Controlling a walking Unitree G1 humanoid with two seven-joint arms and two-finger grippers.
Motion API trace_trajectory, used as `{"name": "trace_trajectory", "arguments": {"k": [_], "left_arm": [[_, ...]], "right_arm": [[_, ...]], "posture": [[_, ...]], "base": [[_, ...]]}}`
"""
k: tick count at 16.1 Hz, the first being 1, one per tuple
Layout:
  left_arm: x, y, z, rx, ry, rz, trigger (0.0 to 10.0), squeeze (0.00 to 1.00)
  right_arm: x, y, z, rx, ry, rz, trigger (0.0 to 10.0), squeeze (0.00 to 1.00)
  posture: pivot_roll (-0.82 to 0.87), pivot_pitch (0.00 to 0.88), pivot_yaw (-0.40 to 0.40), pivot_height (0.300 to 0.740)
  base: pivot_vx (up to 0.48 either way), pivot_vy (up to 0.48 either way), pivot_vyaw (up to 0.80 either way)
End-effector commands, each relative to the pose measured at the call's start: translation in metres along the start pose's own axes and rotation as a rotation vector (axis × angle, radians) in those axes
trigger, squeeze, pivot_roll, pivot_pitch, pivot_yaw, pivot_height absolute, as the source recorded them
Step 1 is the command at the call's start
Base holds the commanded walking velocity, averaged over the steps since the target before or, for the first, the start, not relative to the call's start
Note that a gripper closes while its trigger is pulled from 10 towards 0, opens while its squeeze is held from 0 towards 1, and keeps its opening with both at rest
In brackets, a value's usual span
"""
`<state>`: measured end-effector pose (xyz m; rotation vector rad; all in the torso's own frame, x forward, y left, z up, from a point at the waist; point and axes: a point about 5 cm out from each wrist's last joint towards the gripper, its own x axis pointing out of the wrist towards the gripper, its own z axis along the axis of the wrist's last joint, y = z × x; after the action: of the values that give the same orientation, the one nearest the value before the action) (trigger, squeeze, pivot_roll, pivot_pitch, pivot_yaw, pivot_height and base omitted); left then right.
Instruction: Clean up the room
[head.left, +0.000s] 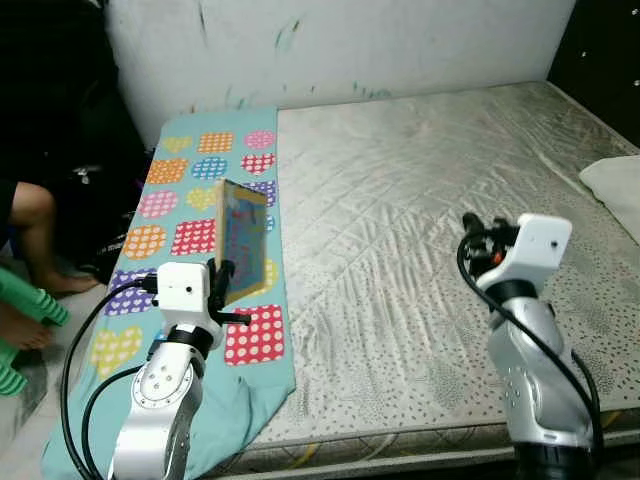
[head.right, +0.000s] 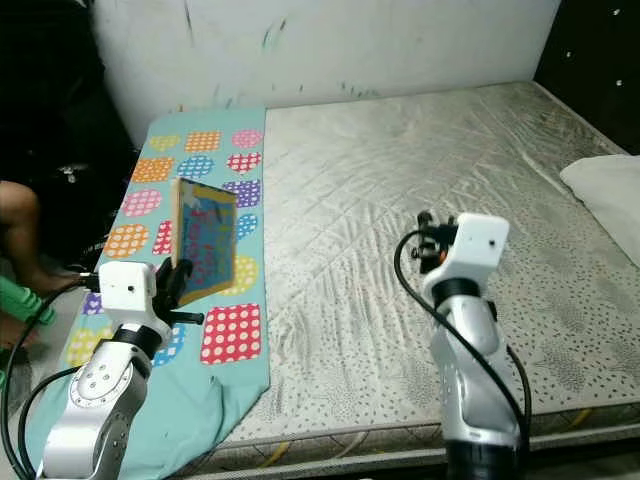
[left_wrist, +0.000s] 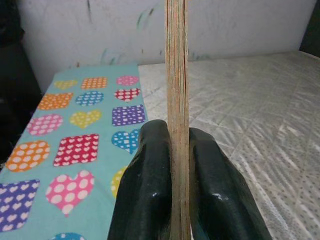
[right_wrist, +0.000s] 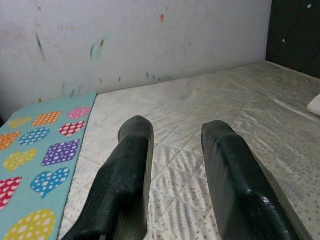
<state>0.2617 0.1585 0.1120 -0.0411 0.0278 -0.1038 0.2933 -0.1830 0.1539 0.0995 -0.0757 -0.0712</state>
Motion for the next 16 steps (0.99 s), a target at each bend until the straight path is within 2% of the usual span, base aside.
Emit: {"name": "trace_trajectory", "arguments": {"k": [1,4,8,14,16], "left_arm": [[0.0026,0.0032,0.0151,0.007,-0.06,0.004,10.0,0.0],[0.003,0.004,0.0188,-0.003,-0.058,0.01,10.0,0.0],[-0.0021,-0.002,0.0162,-0.024,-0.045,0.005,10.0,0.0],[-0.0033,-0.0043,0.0186,-0.034,-0.039,-0.004,10.0,0.0],[-0.0036,-0.0056,0.0183,-0.036,-0.038,-0.011,10.0,0.0]], "right_arm": [[-0.0031,0.0017,0.0028,0.002,-0.008,0.006,10.0,0.0],[-0.0068,0.0012,0.0003,0.019,-0.006,-0.003,10.0,0.0],[-0.0087,0.0053,-0.0012,0.016,0.004,0.016,10.0,0.0],[-0.0091,0.0047,-0.0006,0.011,0.012,0.015,10.0,0.0],[-0.0113,0.0054,-0.0008,0.011,0.015,0.02,10.0,0.0]], "posture": [[-0.24,0.0,0.103,0.74],[-0.23,0.0,0.114,0.74],[-0.22,0.0,0.091,0.74],[-0.21,0.009,0.084,0.74],[-0.22,0.012,0.085,0.74]], "base": [[0.0,0.0,-0.8],[0.0,0.0,-0.8],[0.0,0.0,0.0],[0.0,0.0,-0.8],[0.0,0.0,0.0]]}}
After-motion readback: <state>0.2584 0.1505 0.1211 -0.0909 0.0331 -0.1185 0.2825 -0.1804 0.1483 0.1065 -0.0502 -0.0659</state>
